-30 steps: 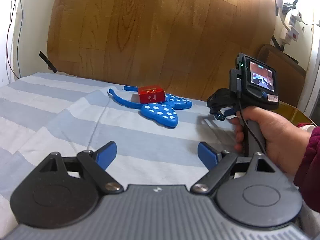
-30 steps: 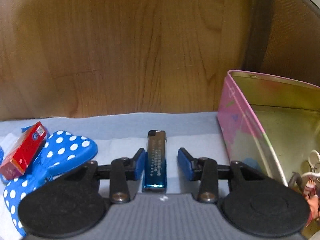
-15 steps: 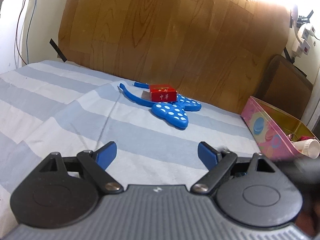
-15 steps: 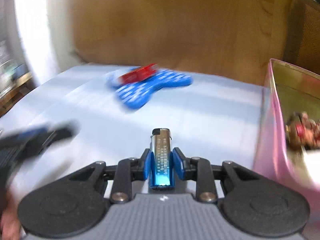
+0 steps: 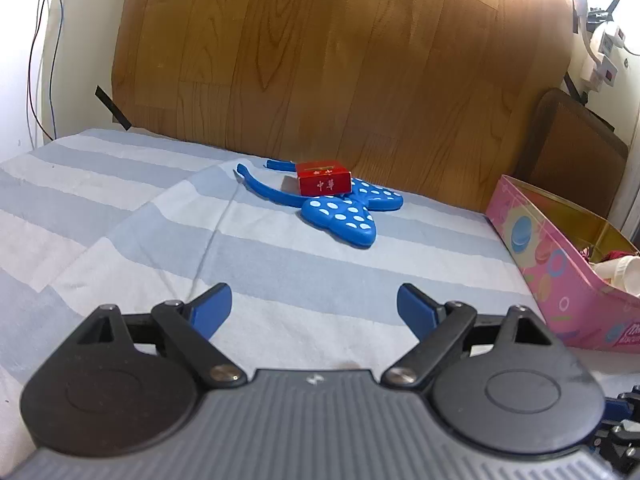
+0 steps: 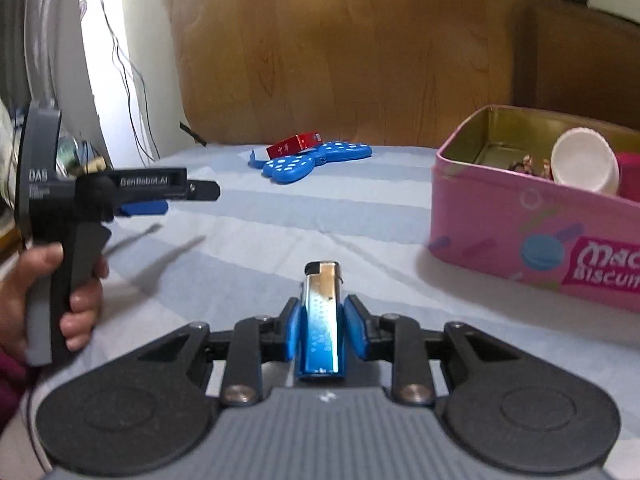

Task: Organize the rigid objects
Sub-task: 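Lift the blue lighter and hold it above the table with the right gripper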

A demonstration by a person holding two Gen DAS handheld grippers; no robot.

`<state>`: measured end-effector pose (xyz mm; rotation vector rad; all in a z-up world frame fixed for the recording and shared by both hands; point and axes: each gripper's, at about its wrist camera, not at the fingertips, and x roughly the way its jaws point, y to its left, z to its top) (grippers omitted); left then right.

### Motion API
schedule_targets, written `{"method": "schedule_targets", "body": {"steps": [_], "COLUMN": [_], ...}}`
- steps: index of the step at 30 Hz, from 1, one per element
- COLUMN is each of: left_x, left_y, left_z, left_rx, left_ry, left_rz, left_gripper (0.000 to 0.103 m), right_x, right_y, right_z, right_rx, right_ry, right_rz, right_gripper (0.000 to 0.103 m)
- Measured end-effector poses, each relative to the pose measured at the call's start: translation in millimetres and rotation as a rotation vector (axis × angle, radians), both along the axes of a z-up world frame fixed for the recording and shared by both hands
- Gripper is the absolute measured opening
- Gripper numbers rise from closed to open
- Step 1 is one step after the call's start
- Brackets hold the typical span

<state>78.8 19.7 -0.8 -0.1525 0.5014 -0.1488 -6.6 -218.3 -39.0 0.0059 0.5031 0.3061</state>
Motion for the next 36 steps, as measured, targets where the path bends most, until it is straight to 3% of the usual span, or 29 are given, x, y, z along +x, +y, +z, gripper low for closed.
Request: {"method": "schedule_targets", "body": {"steps": [14, 36], "left_x": [3, 3], "left_y": [-1, 1], "left_z": [-1, -1], "left_rx": [-0.003, -0.026], "left_ry": [0.022, 0.027], "left_rz": [-0.010, -0.046], "left_gripper": [0.091, 0.091], "right_x": [-5, -7], "right_y": [-11, 2], "right_z": [-5, -3], "right_rx": [0.066, -0.023], "right_ry": [0.012, -0.006], "right_rz": [0.014, -0.004], "right_gripper": [0.027, 0.027]}}
